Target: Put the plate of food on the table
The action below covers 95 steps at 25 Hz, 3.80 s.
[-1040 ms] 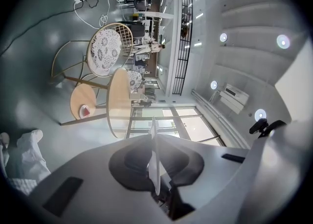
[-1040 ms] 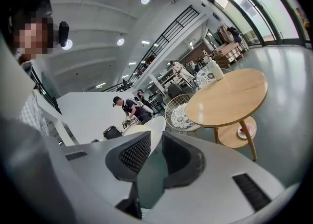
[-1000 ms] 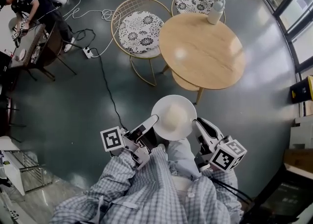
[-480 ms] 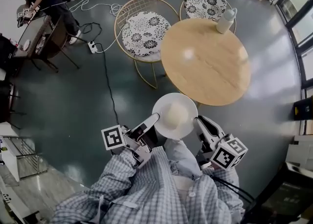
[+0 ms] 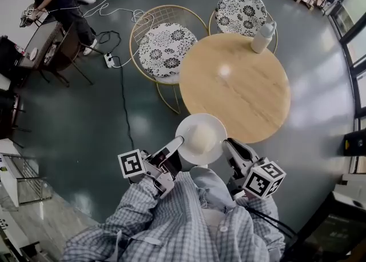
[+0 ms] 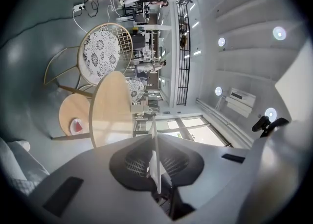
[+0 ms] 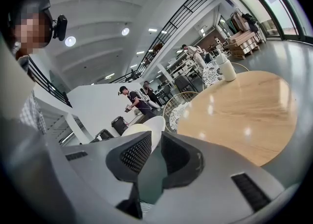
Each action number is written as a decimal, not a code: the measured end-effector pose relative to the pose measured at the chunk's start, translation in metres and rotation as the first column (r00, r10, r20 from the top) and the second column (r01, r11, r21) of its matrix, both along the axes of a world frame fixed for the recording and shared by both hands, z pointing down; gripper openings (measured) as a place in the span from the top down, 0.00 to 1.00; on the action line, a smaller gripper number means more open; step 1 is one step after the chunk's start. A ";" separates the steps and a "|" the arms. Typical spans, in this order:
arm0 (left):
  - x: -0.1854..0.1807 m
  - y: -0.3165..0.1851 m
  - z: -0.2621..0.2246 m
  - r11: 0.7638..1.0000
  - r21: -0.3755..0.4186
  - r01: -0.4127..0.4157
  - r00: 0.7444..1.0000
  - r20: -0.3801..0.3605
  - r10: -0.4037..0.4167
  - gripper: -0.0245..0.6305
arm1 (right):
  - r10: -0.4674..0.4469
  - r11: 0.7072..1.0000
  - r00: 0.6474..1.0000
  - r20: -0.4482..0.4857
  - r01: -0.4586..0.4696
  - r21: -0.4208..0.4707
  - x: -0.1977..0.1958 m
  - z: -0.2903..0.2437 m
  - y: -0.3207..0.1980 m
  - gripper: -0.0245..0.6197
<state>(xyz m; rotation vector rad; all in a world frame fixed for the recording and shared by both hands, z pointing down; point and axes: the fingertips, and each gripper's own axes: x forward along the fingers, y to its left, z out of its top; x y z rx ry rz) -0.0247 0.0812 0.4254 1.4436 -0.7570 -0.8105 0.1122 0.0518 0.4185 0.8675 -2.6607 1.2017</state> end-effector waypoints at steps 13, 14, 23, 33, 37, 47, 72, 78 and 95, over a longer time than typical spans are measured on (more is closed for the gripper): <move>-0.009 -0.050 0.035 0.996 -0.084 0.008 0.995 0.101 0.001 0.92 | -0.006 0.995 0.999 -0.040 0.002 -0.104 -0.008 0.039 -0.048 0.87; -0.011 -0.057 0.040 0.996 -0.092 0.002 0.994 0.105 0.008 0.92 | -0.005 0.994 0.999 -0.046 -0.001 -0.114 -0.010 0.045 -0.054 0.87; -0.022 -0.099 0.067 0.991 -0.123 -0.052 0.981 0.177 0.074 0.93 | 0.006 0.983 0.990 -0.144 -0.033 -0.181 -0.023 0.080 -0.090 0.87; -0.043 -0.135 0.110 0.973 -0.211 -0.088 0.954 0.262 0.144 0.93 | 0.011 0.970 0.972 -0.235 -0.067 -0.233 -0.041 0.116 -0.123 0.87; -0.052 -0.147 0.125 0.966 -0.244 -0.089 0.953 0.262 0.154 0.93 | 0.001 0.966 0.963 -0.270 -0.072 -0.250 -0.051 0.130 -0.136 0.87; -0.063 -0.171 0.155 0.947 -0.313 -0.077 0.943 0.286 0.171 0.93 | 0.016 0.946 0.941 -0.337 -0.123 -0.299 -0.062 0.165 -0.158 0.87; -0.062 -0.192 0.172 0.944 -0.324 -0.066 0.939 0.299 0.168 0.93 | -0.267 0.880 0.611 -0.745 0.470 0.070 -0.097 0.150 -0.128 0.87; -0.062 -0.191 0.172 0.944 -0.324 -0.064 0.939 0.302 0.167 0.93 | -0.348 0.630 0.374 -0.859 0.773 0.081 -0.127 0.155 -0.081 0.87; -0.075 -0.191 0.164 0.956 -0.294 0.000 0.987 0.155 0.048 0.81 | -0.273 0.531 0.227 -0.935 0.846 0.050 -0.135 0.171 -0.087 0.88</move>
